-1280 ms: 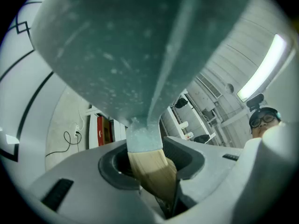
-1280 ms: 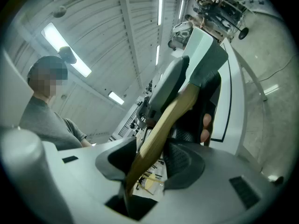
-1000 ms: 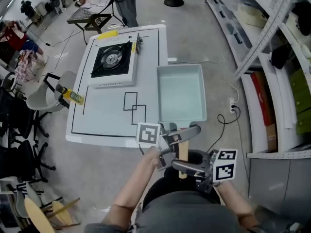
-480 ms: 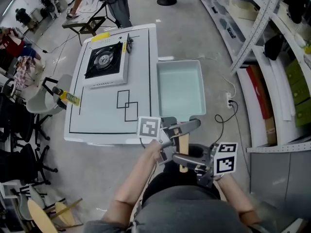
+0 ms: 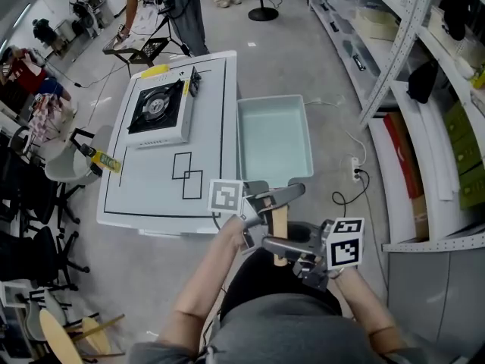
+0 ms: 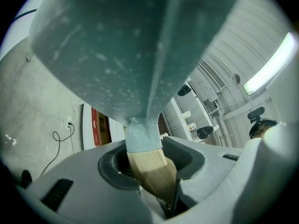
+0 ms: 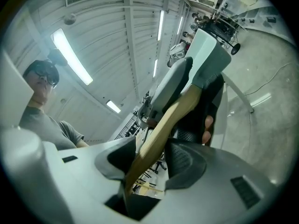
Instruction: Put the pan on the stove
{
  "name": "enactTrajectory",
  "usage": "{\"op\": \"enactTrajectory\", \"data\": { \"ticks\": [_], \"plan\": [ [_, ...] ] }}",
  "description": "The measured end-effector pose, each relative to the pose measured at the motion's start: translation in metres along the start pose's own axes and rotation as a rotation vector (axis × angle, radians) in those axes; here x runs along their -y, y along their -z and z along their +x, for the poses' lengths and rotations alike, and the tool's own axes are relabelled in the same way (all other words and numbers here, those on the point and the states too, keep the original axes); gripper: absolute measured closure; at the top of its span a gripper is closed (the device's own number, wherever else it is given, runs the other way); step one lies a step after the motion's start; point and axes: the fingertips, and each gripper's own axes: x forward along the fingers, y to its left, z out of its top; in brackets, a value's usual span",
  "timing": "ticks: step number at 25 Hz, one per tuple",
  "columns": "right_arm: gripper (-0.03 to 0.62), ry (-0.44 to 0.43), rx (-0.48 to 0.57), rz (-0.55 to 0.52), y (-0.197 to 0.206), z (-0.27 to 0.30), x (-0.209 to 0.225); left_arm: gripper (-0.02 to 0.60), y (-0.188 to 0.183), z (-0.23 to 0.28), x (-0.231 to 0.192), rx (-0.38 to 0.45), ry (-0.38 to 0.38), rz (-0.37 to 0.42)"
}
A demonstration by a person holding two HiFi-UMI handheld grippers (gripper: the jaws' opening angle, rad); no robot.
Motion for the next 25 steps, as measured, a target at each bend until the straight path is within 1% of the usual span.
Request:
{"op": "enactTrajectory", "data": {
  "ticks": [6,10,14,18,22,25],
  "plan": [
    [0.407,0.006,0.018,-0.003,-0.029,-0.008,0.023,0.431,-0.028,0.022,-0.012,-0.01,0.002,0.01],
    [0.407,0.022,0.034,-0.003,-0.056,-0.009,0.047,0.43,-0.056,0.038,-0.026,-0.032,-0.003,0.013],
    [0.407,0.036,0.02,-0.016,-0.089,-0.004,0.076,0.428,-0.097,0.051,-0.041,-0.03,0.008,0.013],
    [0.407,0.035,0.015,-0.013,-0.128,0.008,0.104,0.428,-0.144,0.057,-0.054,-0.027,-0.002,0.023],
    [0.407,0.025,-0.012,-0.004,-0.166,0.027,0.128,0.428,-0.196,0.054,-0.062,0.0,0.002,0.034],
    [0.407,0.008,-0.034,-0.003,-0.189,0.04,0.141,0.428,-0.228,0.047,-0.069,0.035,-0.015,0.049]
  ]
}}
